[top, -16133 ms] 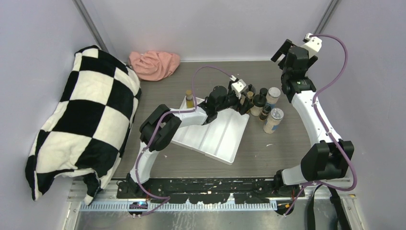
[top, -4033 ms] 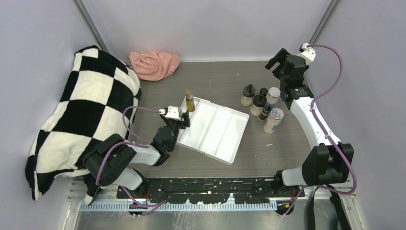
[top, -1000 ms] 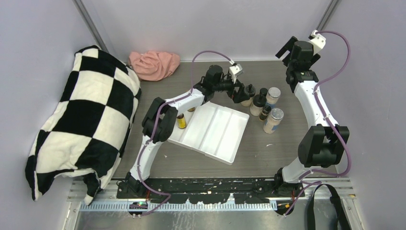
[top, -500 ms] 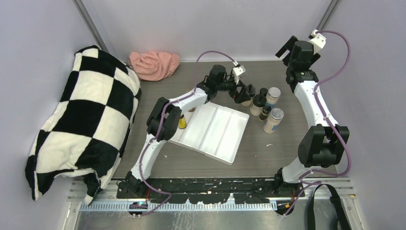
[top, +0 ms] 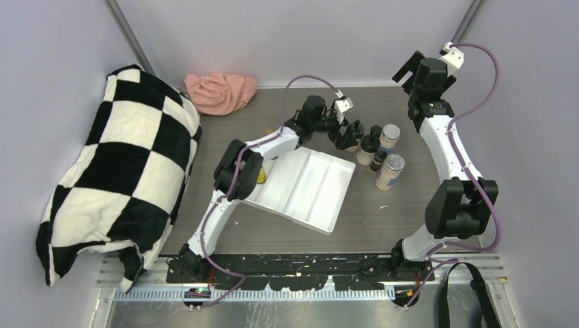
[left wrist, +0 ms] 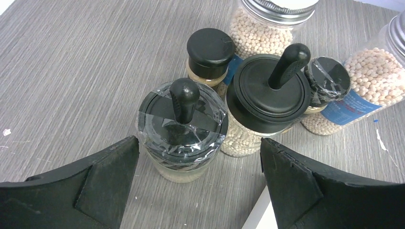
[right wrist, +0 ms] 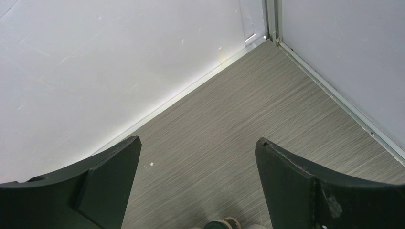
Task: Organize the condiment bottles
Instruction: Pick up the bottle from the center of the board.
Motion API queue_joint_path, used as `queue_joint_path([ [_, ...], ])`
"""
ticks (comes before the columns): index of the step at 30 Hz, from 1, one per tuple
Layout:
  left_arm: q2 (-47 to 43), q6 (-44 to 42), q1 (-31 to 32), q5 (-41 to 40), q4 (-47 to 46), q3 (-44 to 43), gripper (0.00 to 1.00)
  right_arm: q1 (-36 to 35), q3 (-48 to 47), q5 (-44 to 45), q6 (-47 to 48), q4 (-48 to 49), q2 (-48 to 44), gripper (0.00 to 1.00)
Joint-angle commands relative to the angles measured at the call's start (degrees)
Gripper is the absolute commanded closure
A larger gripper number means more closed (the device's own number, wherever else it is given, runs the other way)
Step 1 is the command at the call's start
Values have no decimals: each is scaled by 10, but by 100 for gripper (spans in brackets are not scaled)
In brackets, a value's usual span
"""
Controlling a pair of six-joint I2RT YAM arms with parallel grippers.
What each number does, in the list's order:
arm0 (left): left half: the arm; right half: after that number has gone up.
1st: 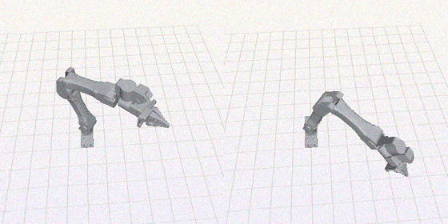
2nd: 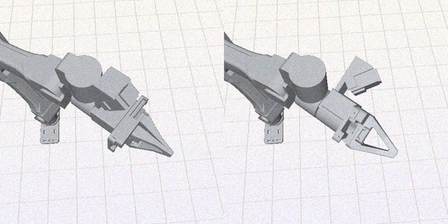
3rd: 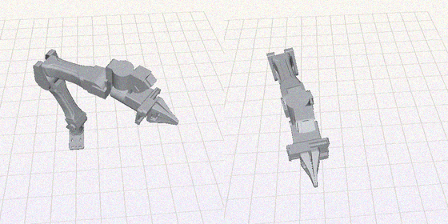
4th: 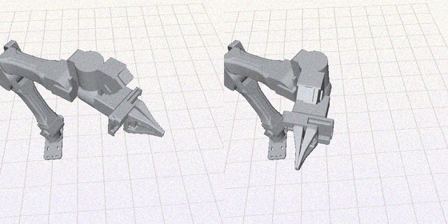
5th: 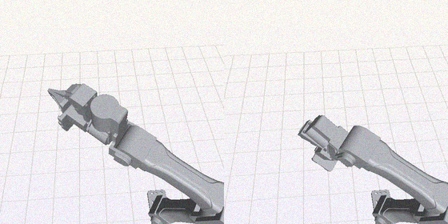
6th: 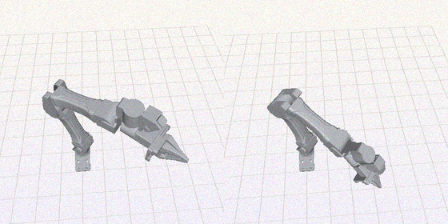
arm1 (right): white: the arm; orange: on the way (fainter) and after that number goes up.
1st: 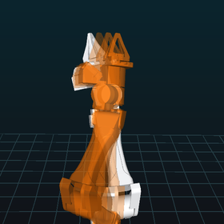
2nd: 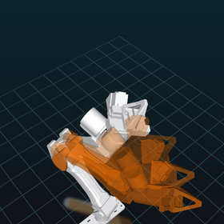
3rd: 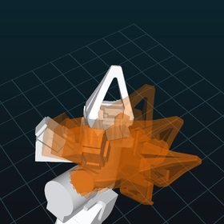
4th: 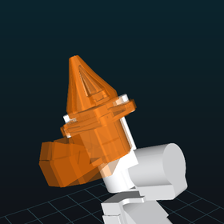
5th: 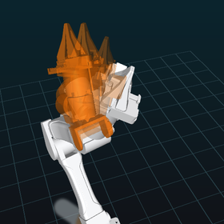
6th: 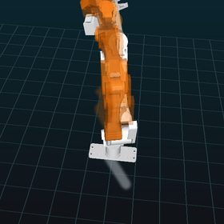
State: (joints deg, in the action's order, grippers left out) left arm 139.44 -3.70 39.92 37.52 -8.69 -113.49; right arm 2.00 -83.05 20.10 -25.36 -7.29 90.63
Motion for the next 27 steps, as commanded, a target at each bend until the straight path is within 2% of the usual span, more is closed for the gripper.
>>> queue_joint_path([
  [1, 9, -15, 2, -14, -24, -24, 2, 1, -12, -6, 9, 30, -27, 5],
  [12, 15, -4, 10, -73, -97, -3, 4, 1, -12, -9, 13, 33, -23, 5],
  [27, 28, 11, 14, -79, -106, -16, 4, 1, -12, -11, 15, 34, -21, 5],
])
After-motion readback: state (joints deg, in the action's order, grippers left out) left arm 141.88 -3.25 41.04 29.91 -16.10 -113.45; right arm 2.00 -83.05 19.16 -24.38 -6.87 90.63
